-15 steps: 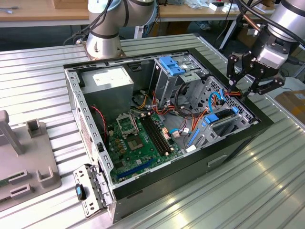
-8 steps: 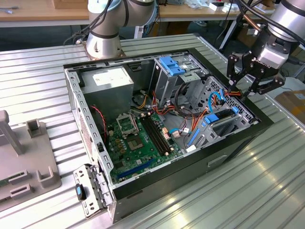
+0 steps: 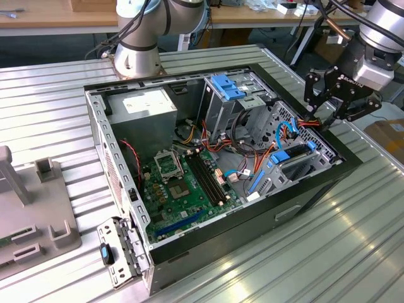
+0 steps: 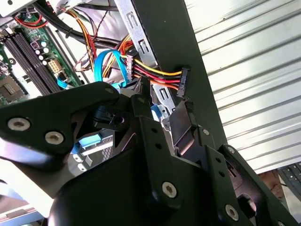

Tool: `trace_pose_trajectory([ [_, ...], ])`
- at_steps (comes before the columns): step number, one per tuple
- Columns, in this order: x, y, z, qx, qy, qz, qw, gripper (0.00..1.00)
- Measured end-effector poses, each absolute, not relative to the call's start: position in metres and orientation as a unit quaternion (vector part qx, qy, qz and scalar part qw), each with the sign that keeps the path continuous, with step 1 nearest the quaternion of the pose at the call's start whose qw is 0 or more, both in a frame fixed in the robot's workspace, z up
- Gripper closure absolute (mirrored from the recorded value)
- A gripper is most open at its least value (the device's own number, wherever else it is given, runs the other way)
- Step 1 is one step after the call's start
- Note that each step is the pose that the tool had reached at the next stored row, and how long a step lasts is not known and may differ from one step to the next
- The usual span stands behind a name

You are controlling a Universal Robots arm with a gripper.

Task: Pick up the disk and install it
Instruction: 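Insert the first disk wire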

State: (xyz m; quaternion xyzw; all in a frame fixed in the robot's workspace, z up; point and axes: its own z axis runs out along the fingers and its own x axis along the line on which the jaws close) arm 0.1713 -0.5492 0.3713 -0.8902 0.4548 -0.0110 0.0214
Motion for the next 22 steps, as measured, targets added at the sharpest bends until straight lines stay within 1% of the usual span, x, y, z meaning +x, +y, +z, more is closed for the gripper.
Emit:
trace_pose_trajectory([
  [22, 0.186, -0.549, 0.370, -0.904, 0.426, -0.010, 0.021, 0.56],
])
